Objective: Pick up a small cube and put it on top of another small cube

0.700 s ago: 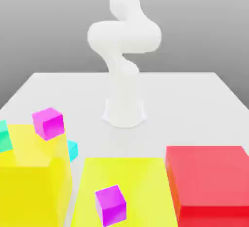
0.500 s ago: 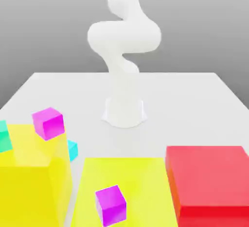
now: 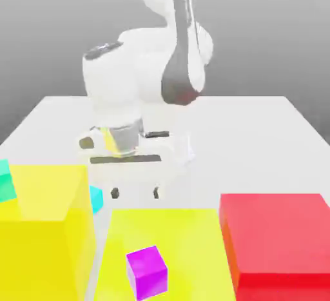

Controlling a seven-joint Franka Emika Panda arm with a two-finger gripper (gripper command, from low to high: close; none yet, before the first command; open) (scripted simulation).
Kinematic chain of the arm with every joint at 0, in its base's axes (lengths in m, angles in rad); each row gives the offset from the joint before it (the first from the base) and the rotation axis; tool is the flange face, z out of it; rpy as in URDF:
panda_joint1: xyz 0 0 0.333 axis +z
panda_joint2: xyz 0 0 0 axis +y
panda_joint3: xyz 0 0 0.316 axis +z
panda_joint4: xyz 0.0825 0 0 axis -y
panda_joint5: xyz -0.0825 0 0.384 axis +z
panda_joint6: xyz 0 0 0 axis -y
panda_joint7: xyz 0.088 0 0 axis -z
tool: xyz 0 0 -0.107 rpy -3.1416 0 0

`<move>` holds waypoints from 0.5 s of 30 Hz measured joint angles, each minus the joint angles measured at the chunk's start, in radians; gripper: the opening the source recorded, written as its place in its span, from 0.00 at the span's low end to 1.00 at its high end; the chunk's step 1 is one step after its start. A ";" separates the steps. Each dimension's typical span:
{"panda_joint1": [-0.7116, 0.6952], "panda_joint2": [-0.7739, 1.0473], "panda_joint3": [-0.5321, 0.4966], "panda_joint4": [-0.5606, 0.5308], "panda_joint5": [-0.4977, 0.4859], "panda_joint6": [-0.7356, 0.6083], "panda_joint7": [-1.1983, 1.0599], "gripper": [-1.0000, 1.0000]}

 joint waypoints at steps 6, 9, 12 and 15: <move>-0.120 0.057 -0.101 -0.062 -0.004 0.060 -0.059 0.50; -0.169 0.047 -0.102 -0.076 -0.095 0.073 -0.013 0.50; -0.229 0.027 -0.085 -0.084 -0.224 0.078 0.062 0.50; -0.304 0.008 -0.057 -0.089 -0.360 0.079 0.142 0.50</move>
